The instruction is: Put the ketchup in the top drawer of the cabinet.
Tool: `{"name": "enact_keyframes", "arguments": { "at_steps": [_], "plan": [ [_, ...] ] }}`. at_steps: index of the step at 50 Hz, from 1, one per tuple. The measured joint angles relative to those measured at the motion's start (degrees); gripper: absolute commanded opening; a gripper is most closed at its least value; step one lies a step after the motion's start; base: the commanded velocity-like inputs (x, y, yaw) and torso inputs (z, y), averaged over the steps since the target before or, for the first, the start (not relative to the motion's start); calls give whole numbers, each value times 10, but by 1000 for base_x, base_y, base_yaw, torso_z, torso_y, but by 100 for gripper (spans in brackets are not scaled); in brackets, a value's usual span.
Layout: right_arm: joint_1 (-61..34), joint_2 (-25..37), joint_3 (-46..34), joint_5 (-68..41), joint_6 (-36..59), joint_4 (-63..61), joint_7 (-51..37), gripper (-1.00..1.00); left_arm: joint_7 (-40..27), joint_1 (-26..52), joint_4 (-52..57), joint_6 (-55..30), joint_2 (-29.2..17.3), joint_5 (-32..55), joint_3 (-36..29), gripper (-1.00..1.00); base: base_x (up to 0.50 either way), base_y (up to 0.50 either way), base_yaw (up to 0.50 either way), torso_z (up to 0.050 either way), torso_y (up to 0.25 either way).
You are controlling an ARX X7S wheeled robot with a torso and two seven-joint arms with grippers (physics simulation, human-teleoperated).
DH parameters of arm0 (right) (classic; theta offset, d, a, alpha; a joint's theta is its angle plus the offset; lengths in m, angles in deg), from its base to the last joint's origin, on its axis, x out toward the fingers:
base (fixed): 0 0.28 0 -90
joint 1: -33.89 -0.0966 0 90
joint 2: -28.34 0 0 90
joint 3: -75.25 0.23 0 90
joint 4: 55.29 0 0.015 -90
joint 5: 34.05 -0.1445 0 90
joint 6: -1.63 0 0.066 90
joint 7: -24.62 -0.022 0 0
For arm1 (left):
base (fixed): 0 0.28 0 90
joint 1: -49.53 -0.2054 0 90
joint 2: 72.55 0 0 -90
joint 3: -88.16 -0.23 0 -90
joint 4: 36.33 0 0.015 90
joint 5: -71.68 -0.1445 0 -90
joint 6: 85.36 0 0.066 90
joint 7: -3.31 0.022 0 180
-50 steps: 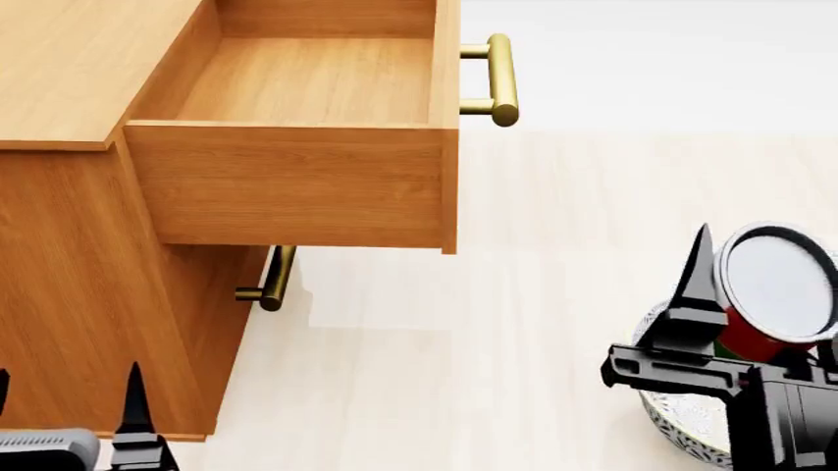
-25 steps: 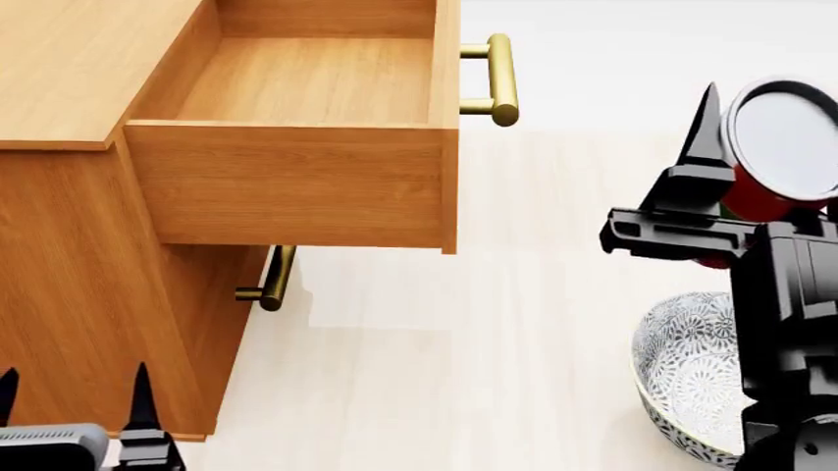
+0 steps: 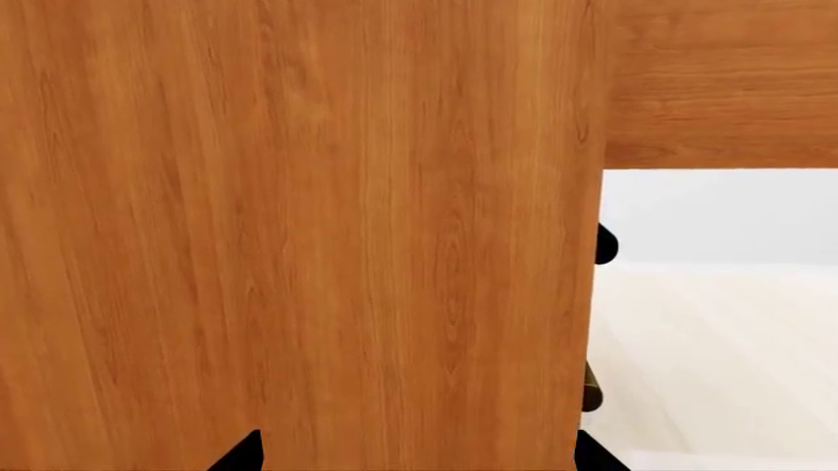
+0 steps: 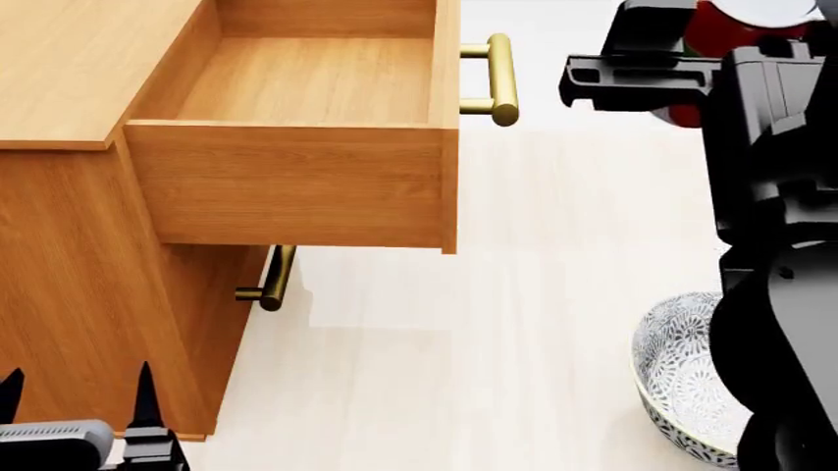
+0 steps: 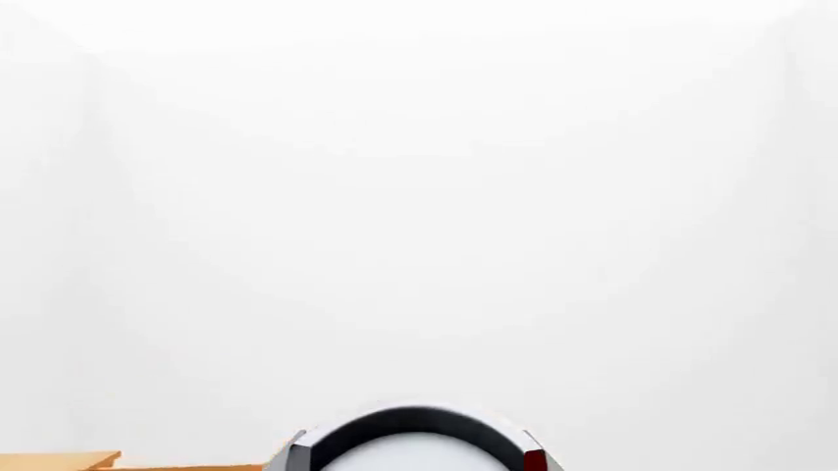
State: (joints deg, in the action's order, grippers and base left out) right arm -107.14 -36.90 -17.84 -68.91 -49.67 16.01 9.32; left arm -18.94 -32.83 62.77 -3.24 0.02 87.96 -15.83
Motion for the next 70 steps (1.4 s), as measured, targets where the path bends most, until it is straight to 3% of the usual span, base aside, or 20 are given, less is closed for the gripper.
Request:
{"name": "enact_keyframes", "arguments": {
  "at_steps": [20,43,70],
  "plan": [
    [-127,-31,-53,19,11,101,21,-100,-2,2,-5,2,-2,5,-1,100,1,0,0,0,0],
    [-284,-90,-130,65,-13,327,76,-100,-5,-1,-6,6,-5,10,0,100,0,0,0,0,0],
    [-517,-206,-175,148,-176,828,202,-100,-11,-3,2,2,-9,13,-4,100,0,0,0,0,0]
  ]
}}
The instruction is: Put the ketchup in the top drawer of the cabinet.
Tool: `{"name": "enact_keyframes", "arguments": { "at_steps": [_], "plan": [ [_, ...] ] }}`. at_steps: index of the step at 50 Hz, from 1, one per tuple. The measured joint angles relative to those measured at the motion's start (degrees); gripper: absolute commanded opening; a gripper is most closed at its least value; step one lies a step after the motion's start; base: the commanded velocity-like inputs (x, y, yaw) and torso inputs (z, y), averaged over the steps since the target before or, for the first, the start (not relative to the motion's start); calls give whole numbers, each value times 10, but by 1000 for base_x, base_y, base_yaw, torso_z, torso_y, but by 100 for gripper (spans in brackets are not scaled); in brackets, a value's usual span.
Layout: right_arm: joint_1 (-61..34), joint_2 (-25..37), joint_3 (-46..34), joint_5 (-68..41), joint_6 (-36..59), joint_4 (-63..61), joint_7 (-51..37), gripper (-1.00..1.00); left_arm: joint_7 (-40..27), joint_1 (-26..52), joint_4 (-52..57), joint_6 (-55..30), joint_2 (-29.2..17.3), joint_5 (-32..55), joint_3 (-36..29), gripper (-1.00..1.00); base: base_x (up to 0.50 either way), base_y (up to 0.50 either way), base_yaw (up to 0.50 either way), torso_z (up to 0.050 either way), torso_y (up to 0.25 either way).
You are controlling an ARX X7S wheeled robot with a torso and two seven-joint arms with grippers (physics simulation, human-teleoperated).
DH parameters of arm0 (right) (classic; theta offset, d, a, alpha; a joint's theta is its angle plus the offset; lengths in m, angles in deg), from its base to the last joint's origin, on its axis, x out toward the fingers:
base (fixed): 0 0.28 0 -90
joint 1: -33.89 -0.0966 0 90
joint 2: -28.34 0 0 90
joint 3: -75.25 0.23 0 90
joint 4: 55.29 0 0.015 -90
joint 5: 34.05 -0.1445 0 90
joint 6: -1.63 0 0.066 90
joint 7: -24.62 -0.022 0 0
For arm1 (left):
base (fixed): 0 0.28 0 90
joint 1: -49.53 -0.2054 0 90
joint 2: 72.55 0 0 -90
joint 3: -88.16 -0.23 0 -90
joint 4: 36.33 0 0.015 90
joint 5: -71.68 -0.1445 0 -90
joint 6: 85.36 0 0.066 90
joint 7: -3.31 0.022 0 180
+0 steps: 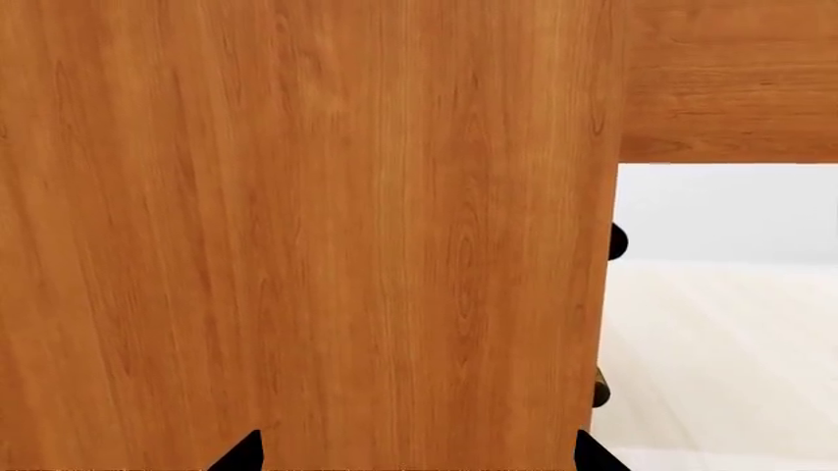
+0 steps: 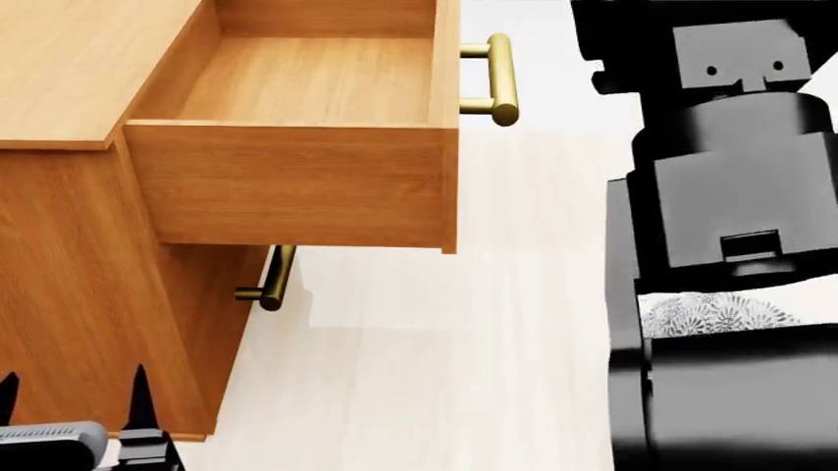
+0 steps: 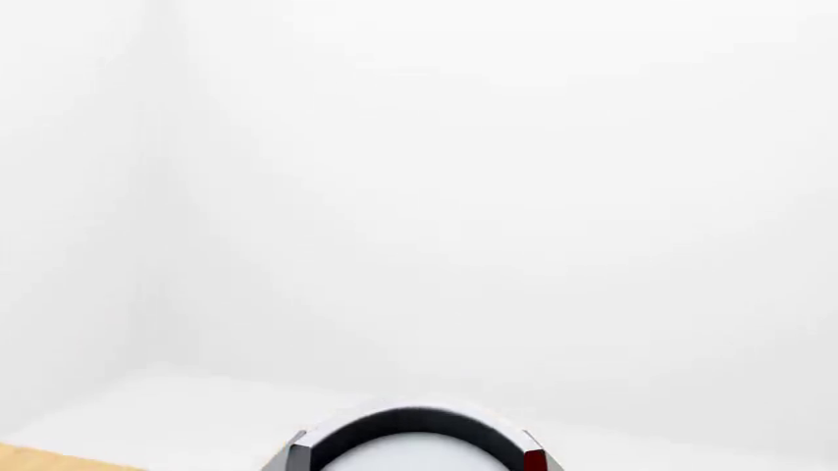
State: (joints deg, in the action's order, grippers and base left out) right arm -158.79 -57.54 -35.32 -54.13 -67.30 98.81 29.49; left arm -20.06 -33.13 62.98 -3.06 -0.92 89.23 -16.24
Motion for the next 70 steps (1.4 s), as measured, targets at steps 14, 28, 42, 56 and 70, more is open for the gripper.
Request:
{"name": "enact_keyframes", "arguments": {
  "at_steps": [14,28,42,56,70],
  "plan": [
    [-41,-28,68,60,37,85,90,-100,0,6,-9,1,1,0,-4,100,0,0,0,0,0],
    [-59,-38,-47,-50,47,106,138,-100,-1,10,-12,-1,2,1,-8,100,0,0,0,0,1],
    [-78,-40,-364,-353,-6,99,177,-100,-3,13,-16,0,3,0,-13,100,0,0,0,0,0],
    [-96,-41,-584,-566,-55,51,187,-100,-4,15,-21,1,4,1,-17,100,0,0,0,0,0],
    [-94,-41,-664,-656,-58,23,156,-100,-4,14,-26,6,3,2,-18,100,0,0,0,0,1]
  ]
}}
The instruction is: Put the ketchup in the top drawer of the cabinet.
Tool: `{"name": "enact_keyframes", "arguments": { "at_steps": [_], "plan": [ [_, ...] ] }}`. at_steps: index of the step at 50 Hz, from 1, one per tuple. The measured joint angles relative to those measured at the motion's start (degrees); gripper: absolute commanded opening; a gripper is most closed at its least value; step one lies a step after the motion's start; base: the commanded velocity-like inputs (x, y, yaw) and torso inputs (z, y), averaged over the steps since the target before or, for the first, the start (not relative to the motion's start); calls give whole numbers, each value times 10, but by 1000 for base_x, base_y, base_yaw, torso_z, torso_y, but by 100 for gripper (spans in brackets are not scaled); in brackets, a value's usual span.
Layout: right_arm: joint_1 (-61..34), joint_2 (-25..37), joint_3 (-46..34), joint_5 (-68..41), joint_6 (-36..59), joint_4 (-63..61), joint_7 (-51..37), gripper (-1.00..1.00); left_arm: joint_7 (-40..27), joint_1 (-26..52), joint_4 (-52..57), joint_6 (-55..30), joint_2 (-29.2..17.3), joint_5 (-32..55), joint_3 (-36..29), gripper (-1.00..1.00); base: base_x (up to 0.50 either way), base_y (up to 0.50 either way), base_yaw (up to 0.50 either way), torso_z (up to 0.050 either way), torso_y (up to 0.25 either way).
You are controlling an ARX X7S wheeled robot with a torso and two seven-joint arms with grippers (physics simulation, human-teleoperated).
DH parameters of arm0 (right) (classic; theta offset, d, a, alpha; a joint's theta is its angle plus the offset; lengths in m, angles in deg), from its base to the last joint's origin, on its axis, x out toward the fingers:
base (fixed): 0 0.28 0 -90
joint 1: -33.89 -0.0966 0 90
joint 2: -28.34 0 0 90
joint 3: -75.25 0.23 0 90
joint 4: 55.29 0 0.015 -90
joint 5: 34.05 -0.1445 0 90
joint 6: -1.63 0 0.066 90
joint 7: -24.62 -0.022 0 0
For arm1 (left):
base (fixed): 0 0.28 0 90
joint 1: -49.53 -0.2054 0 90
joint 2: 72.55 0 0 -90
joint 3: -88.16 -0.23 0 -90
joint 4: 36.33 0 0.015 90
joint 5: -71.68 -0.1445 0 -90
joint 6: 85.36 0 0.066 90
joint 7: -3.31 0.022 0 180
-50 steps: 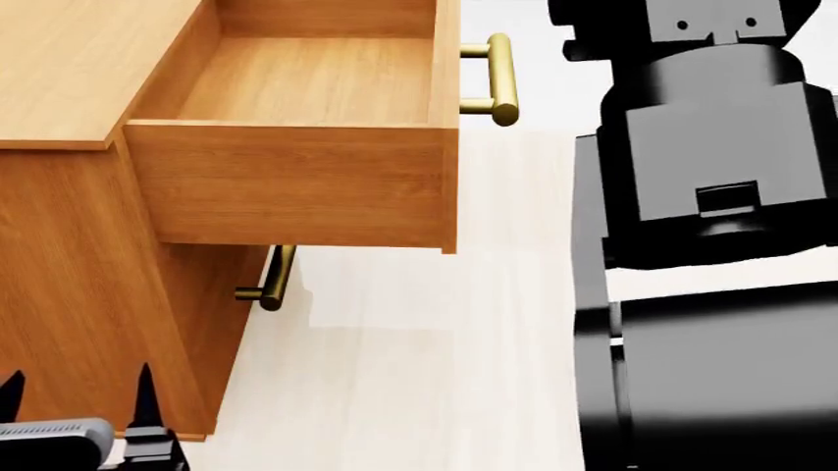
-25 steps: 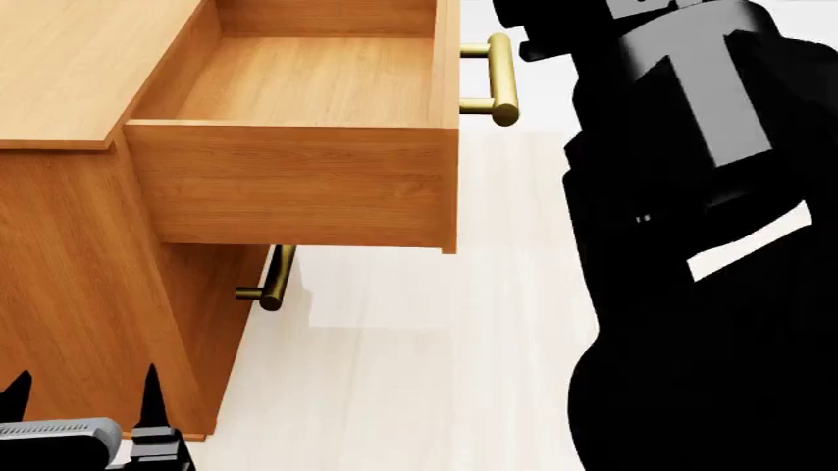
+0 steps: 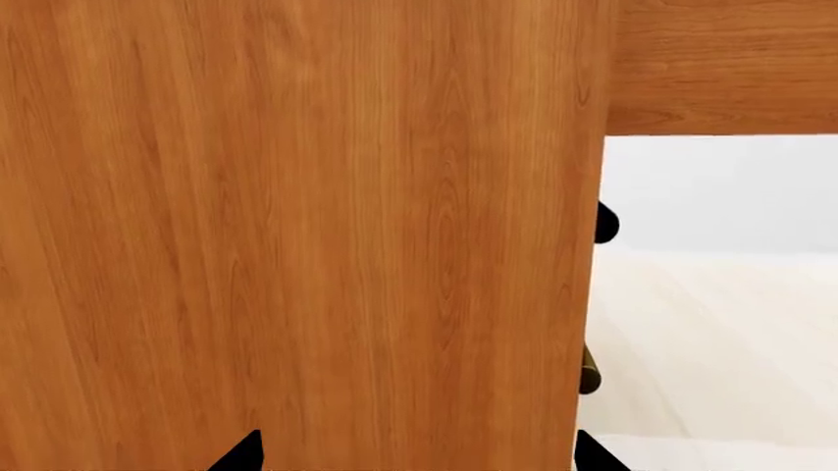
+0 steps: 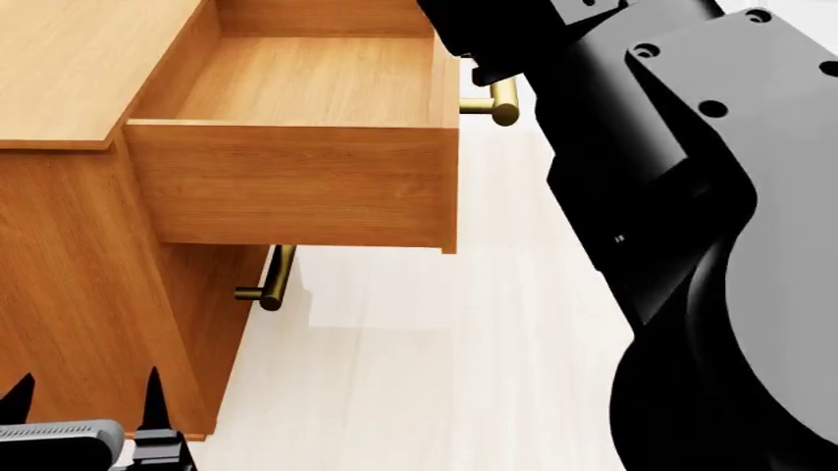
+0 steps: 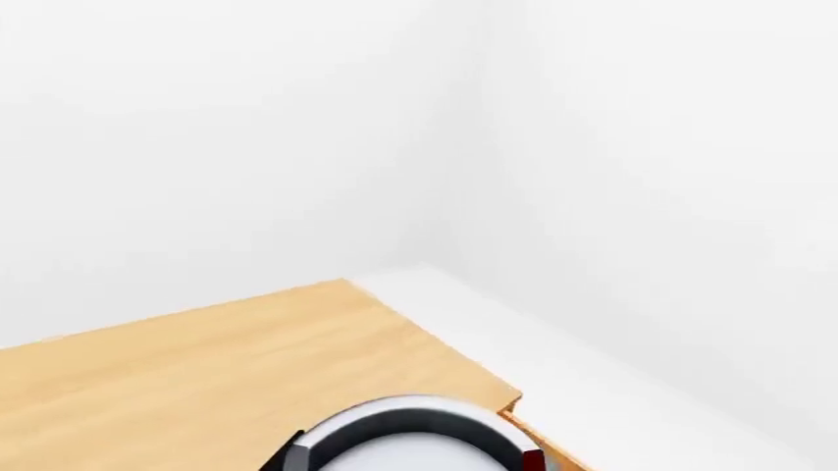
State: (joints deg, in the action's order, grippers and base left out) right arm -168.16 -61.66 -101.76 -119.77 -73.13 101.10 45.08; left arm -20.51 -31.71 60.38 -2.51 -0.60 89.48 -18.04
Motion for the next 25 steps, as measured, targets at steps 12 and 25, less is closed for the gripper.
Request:
{"name": "enact_keyframes", "arguments": {
  "at_steps": [12,25],
  "plan": [
    [13,0,-23,-39,30,-2,-44,-100,1,-1,-6,5,0,2,-1,100,0,0,0,0,0],
    [28,0,-30,-47,63,-2,-73,-100,0,-1,-9,8,-1,5,-2,100,0,0,0,0,0]
  ]
}}
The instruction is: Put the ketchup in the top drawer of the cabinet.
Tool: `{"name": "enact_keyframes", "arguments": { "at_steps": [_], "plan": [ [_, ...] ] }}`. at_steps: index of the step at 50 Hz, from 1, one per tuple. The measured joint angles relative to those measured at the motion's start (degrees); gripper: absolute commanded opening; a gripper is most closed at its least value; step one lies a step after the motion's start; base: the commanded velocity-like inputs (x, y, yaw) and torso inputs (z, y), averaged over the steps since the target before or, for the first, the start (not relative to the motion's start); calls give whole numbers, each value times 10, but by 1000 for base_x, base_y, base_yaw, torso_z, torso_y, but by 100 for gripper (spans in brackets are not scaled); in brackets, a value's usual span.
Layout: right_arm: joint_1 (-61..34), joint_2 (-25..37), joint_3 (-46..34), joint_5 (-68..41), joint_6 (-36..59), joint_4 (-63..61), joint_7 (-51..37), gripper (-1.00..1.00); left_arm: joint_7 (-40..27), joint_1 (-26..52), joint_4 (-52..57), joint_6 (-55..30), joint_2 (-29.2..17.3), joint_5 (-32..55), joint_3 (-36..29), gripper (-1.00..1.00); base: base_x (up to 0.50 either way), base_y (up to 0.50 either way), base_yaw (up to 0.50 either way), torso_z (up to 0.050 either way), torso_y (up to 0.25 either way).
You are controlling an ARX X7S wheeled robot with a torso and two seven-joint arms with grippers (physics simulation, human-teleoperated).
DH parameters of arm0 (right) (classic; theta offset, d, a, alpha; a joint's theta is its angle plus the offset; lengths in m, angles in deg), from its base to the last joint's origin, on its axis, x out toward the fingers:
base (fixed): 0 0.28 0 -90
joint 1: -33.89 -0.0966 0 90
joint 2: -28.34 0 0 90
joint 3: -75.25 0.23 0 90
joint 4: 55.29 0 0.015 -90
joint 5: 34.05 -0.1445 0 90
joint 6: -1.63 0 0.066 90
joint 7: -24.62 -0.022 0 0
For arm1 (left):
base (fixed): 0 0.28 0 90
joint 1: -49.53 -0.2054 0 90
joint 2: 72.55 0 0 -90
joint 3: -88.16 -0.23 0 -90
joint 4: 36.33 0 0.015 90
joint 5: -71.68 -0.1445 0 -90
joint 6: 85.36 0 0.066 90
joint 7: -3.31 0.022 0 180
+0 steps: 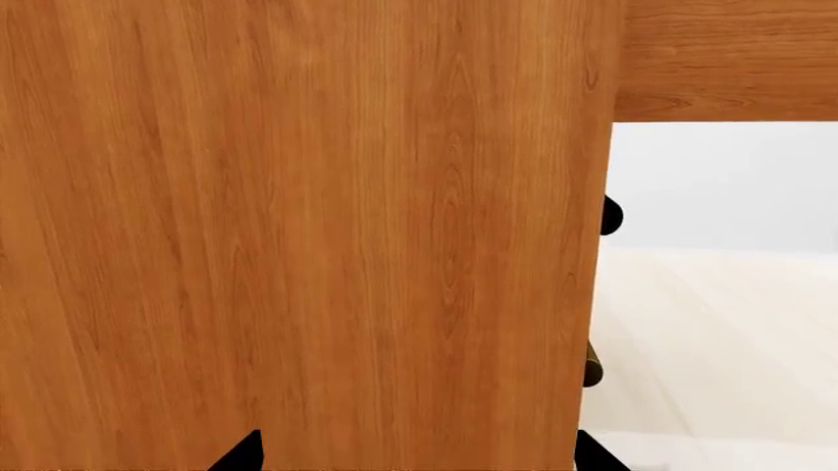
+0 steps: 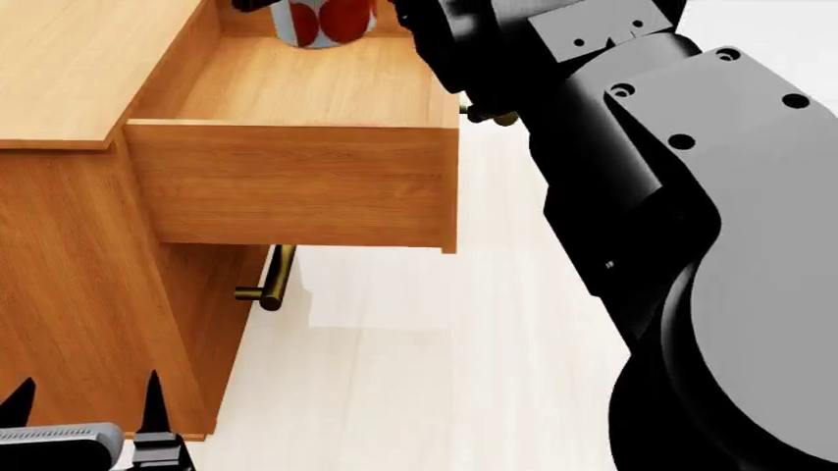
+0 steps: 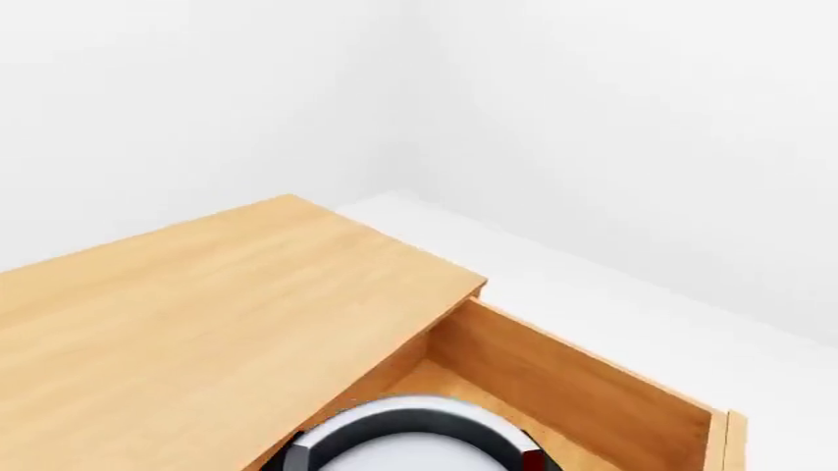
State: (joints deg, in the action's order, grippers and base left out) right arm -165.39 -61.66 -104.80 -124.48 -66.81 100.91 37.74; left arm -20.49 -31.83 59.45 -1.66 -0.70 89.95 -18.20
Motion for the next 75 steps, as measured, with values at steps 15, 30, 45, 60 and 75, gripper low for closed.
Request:
{"name": "enact_keyframes", "arguments": {
  "at_steps": [15,30,45,60,75],
  "plan": [
    [15,0,-2,-20,18,8,-8,-100,-2,-2,0,2,-1,1,-2,100,0,0,0,0,1],
    [35,0,-11,-62,16,18,-3,-100,-3,-2,-8,8,-1,-1,-6,100,0,0,0,0,0],
    [55,0,-13,-60,17,14,-2,-100,-3,-2,-13,12,-1,1,-7,100,0,0,0,0,0],
    [64,0,-11,-54,28,10,-1,-100,-10,-2,-10,13,-3,-4,-9,100,0,0,0,0,1],
    [72,0,-10,-45,25,8,-2,-100,-15,-3,-7,13,-5,-7,-12,100,0,0,0,1,0]
  ]
}}
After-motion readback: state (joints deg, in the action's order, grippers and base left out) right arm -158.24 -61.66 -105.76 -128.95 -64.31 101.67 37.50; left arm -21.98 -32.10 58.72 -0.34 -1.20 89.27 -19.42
